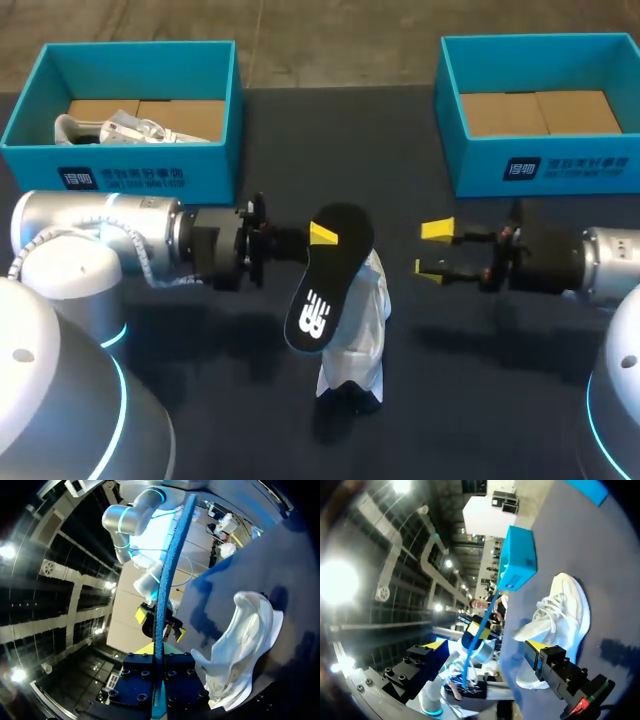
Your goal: Take the shoe out of the shoebox, open the shoe tongue, remove and reinsert the insole, then place the shoe into the shoebox
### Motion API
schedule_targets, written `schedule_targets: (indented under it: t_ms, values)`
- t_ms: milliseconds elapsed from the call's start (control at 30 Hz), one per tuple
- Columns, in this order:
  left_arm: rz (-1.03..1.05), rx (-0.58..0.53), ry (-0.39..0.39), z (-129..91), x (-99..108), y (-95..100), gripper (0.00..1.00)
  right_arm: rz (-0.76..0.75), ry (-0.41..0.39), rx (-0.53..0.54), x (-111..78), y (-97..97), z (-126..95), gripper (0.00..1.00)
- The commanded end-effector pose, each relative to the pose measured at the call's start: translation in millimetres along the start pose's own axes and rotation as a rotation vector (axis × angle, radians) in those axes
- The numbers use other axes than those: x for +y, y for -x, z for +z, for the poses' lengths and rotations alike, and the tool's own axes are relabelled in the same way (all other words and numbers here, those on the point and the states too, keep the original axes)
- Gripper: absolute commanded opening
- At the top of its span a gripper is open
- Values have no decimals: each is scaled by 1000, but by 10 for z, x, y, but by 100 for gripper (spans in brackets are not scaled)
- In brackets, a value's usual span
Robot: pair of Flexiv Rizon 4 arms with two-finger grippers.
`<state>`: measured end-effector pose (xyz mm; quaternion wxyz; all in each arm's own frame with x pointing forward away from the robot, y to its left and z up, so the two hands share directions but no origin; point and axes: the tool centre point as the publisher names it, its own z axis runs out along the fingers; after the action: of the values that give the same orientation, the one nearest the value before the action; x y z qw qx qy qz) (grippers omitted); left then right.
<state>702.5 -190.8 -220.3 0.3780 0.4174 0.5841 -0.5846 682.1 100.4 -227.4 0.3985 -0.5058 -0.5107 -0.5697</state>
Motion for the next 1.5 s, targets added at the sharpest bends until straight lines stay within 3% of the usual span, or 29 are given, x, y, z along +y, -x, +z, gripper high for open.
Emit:
schedule_targets:
  t_ms: [33,133,500,567,700,767,833,1167,1400,1500]
  values:
    - [-17,-13,42,-50,-161,-31,0,-11,-55,-7,21,-2,-319,100]
    - [-11,37,66,-41,-232,-17,0,-11,-55,-7,21,-2,-319,100]
    - [-11,37,66,-41,-232,-17,0,-11,-55,-7,21,-2,-319,100]
    - [-18,35,61,-25,-244,-49,0,-31,-125,-23,3,3,-298,100]
    - [-51,60,27,43,-396,-216,0,-123,-248,-164,-30,-68,-349,100]
    - [-77,72,25,54,-456,-280,0,-160,-354,-206,-76,-88,-361,100]
    - [-101,76,19,63,-517,-342,0,-184,-396,-289,-95,-90,-398,100]
    - [-134,90,6,90,-781,-479,0,-284,-551,-368,-116,8,-617,100]
    - [-177,82,-50,125,-934,-500,0,-495,-620,-417,-170,-60,-772,100]
    - [-177,82,-50,125,-934,-500,0,-495,-620,-417,-170,-60,-772,100]
